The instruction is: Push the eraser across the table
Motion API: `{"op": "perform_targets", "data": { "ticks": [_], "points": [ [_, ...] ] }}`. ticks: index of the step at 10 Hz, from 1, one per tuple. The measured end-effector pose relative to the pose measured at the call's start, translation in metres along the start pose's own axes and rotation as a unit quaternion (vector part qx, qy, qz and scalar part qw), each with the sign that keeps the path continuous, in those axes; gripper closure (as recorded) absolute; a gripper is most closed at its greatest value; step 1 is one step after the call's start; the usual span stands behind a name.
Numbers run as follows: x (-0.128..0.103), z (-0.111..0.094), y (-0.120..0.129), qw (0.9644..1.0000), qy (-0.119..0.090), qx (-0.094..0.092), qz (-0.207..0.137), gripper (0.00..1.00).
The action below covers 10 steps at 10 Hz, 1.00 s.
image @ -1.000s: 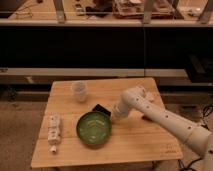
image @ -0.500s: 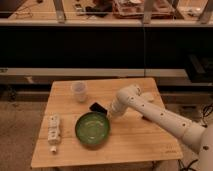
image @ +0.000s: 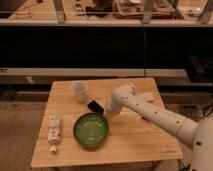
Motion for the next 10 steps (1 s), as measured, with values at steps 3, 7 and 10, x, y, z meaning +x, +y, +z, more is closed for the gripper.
{"op": "perform_targets", "data": {
  "ticks": [3, 7, 10],
  "points": [
    [0.012, 0.007, -0.006, 0.9999, 0.013, -0.003, -0.006, 1.0],
    [0.026, 0.014, -0.026, 0.9992, 0.032, -0.009, -0.022, 1.0],
    [0.032, 0.02, -0.034, 0.9983, 0.046, -0.015, -0.034, 1.0]
  ]
}}
